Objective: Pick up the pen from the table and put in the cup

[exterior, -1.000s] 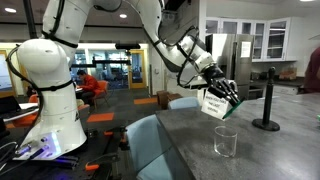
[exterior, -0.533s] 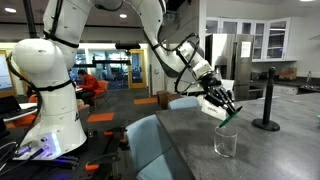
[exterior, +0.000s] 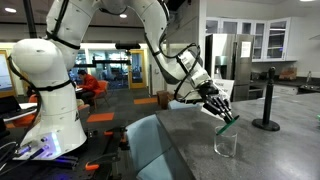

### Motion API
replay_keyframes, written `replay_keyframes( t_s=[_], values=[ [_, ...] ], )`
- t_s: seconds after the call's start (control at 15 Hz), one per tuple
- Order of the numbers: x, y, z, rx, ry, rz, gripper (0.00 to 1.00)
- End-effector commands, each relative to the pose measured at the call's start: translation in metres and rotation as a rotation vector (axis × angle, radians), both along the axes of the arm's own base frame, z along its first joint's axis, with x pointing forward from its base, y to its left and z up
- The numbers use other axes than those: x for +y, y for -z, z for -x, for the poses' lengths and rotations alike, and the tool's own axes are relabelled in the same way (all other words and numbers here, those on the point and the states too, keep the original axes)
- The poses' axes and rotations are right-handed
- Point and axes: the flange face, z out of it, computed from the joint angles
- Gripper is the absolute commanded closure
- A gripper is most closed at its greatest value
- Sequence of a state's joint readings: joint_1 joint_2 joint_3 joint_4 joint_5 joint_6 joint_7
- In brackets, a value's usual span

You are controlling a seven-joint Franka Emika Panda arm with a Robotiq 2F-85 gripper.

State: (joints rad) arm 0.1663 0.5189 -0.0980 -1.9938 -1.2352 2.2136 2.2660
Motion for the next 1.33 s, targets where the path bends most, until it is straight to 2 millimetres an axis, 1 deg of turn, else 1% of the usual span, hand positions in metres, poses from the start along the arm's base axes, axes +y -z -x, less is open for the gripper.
replay_keyframes(
  t_s=[0.0,0.07,0.13,0.2,0.33,0.47,0.53,0.6,0.67,0.73,0.93,1.0,1.27],
  values=[
    [0.005,0.005,-0.005,-0.015,-0.002,0.033,0.64],
    [0.006,0.005,-0.005,-0.013,-0.005,0.032,0.61],
    [0.007,0.003,-0.005,-0.016,-0.005,0.025,0.56],
    [0.006,-0.002,-0.005,-0.021,-0.002,0.01,0.47],
    [0.005,-0.017,-0.006,-0.011,-0.012,-0.056,0.34],
    [0.002,-0.04,-0.007,0.018,-0.033,-0.179,0.19],
    [-0.001,-0.054,-0.009,0.037,-0.054,-0.22,0.1],
    [-0.006,-0.067,-0.011,0.048,-0.076,-0.264,0.03],
    [-0.011,-0.079,-0.013,0.062,-0.09,-0.31,0.0],
    [-0.018,-0.089,-0.016,0.081,-0.1,-0.357,0.0],
    [-0.034,-0.107,-0.017,0.182,-0.134,-0.483,0.0],
    [-0.037,-0.109,-0.017,0.22,-0.152,-0.526,0.0],
    [-0.037,-0.109,-0.014,0.392,-0.233,-0.681,0.0]
  ],
)
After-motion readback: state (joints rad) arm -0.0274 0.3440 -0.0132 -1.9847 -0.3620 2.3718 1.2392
